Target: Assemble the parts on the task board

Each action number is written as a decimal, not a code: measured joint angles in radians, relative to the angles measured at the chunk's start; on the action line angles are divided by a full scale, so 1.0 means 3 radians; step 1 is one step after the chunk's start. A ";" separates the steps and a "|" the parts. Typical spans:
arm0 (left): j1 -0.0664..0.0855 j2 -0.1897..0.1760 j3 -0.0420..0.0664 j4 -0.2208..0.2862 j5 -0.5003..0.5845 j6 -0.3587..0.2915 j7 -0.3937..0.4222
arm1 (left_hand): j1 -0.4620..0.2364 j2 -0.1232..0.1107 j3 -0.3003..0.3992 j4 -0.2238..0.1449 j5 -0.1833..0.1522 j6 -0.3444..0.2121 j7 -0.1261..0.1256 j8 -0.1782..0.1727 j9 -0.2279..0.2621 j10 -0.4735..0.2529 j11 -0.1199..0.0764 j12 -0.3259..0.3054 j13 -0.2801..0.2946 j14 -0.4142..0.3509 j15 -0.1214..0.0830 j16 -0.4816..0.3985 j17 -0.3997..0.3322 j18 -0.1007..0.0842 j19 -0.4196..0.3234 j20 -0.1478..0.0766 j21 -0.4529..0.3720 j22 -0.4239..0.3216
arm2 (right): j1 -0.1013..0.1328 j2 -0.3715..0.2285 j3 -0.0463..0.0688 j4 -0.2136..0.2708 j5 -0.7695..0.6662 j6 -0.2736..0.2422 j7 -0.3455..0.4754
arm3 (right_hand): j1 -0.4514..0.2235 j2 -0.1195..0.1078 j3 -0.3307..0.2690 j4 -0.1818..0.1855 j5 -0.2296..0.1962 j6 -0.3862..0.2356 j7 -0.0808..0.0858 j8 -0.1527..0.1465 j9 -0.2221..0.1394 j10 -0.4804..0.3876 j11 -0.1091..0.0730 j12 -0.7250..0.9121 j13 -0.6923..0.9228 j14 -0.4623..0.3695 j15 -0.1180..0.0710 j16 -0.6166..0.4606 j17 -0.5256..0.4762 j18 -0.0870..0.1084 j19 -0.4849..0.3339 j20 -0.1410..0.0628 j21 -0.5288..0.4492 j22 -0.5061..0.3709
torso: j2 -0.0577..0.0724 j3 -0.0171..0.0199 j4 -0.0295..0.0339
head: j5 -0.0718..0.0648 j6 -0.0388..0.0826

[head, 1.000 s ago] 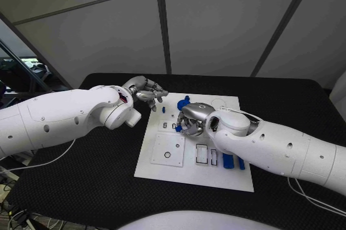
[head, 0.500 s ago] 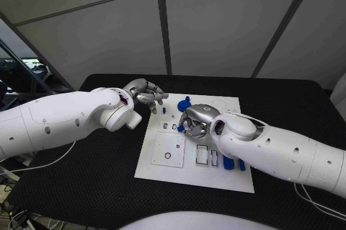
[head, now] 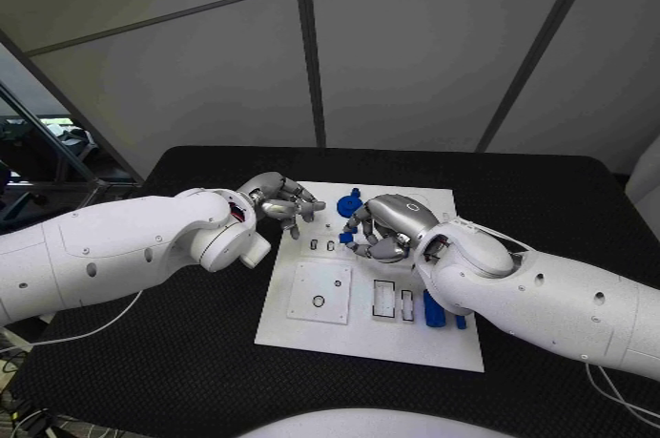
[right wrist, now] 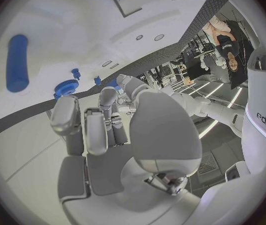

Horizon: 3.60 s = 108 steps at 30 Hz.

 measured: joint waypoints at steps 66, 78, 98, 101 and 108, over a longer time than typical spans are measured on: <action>-0.0119 0.0160 0.0005 0.0006 -0.0669 0.0453 -0.0330 | -0.0179 -0.0029 -0.0415 -0.0056 -0.0018 0.0224 -0.0181 0.0479 0.0018 0.0277 -0.0161 0.0526 0.0165 0.0416 -0.0148 0.1052 0.0862 -0.0233 0.0675 -0.0131 0.1446 0.1805 | 0.0000 -0.0126 0.0000 0.0273 -0.0071 -0.0068 -0.0184 | -0.0071 -0.0073 0.0090 0.0136 0.0000 0.0016 -0.0015 0.0075 0.0000 0.0066 -0.0018 0.0040 0.0067 -0.0012 -0.0012 0.0030 -0.0002 -0.0052 0.0060 -0.0012 0.0051 0.0056 | 0.0010 -0.0002 0.0004 | -0.0039 0.0007; -0.0119 0.0154 0.0005 0.0010 -0.0673 0.0452 -0.0339 | -0.0179 -0.0029 -0.0415 -0.0056 -0.0018 0.0224 -0.0181 0.0479 0.0016 0.0277 -0.0161 0.0526 0.0164 0.0416 -0.0147 0.1052 0.0868 -0.0233 0.0686 -0.0143 0.1466 0.1846 | 0.0000 -0.0121 0.0001 0.0297 -0.0073 -0.0100 -0.0172 | -0.0048 -0.0070 0.0089 0.0136 0.0012 0.0015 -0.0017 0.0075 0.0000 0.0065 -0.0017 0.0040 0.0066 0.0000 -0.0024 0.0030 -0.0002 -0.0052 0.0060 -0.0012 0.0051 0.0060 | 0.0012 -0.0004 0.0005 | -0.0025 -0.0019; -0.0122 0.0152 0.0002 0.0008 -0.0682 0.0443 -0.0352 | -0.0179 -0.0029 -0.0410 -0.0060 -0.0017 0.0224 -0.0181 0.0492 0.0012 0.0277 -0.0160 0.0526 0.0164 0.0416 -0.0147 0.1066 0.0874 -0.0233 0.0698 -0.0155 0.1495 0.1876 | 0.0003 -0.0086 0.0004 0.0298 -0.0085 -0.0089 -0.0167 | -0.0049 -0.0070 0.0084 0.0140 0.0010 0.0025 -0.0021 0.0087 0.0001 0.0077 -0.0030 0.0039 0.0075 0.0000 -0.0024 0.0029 -0.0002 -0.0051 0.0072 -0.0024 0.0051 0.0068 | 0.0010 -0.0003 0.0006 | -0.0015 -0.0027; -0.0122 0.0151 0.0002 0.0008 -0.0683 0.0443 -0.0353 | -0.0179 -0.0029 -0.0410 -0.0060 -0.0017 0.0224 -0.0180 0.0492 0.0012 0.0277 -0.0160 0.0526 0.0164 0.0416 -0.0147 0.1066 0.0874 -0.0233 0.0698 -0.0155 0.1495 0.1876 | 0.0003 -0.0085 0.0004 0.0293 -0.0091 -0.0083 -0.0167 | -0.0049 -0.0071 0.0084 0.0140 0.0010 0.0030 -0.0023 0.0088 0.0001 0.0077 -0.0030 0.0039 0.0075 0.0000 -0.0024 0.0029 -0.0002 -0.0051 0.0072 -0.0024 0.0051 0.0071 | 0.0010 -0.0002 0.0005 | -0.0015 -0.0029; -0.0122 0.0129 0.0003 0.0000 -0.0683 0.0443 -0.0353 | -0.0179 -0.0029 -0.0410 -0.0060 -0.0017 0.0224 -0.0180 0.0492 0.0012 0.0277 -0.0160 0.0526 0.0164 0.0416 -0.0147 0.1066 0.0873 -0.0233 0.0698 -0.0155 0.1495 0.1876 | 0.0003 -0.0066 0.0004 0.0256 -0.0120 -0.0036 -0.0188 | -0.0050 -0.0071 0.0071 0.0135 -0.0022 0.0031 -0.0023 0.0091 0.0001 0.0077 -0.0029 0.0039 0.0082 -0.0012 -0.0036 0.0029 -0.0003 -0.0051 0.0072 -0.0024 0.0051 0.0072 | 0.0008 -0.0002 0.0005 | -0.0018 -0.0029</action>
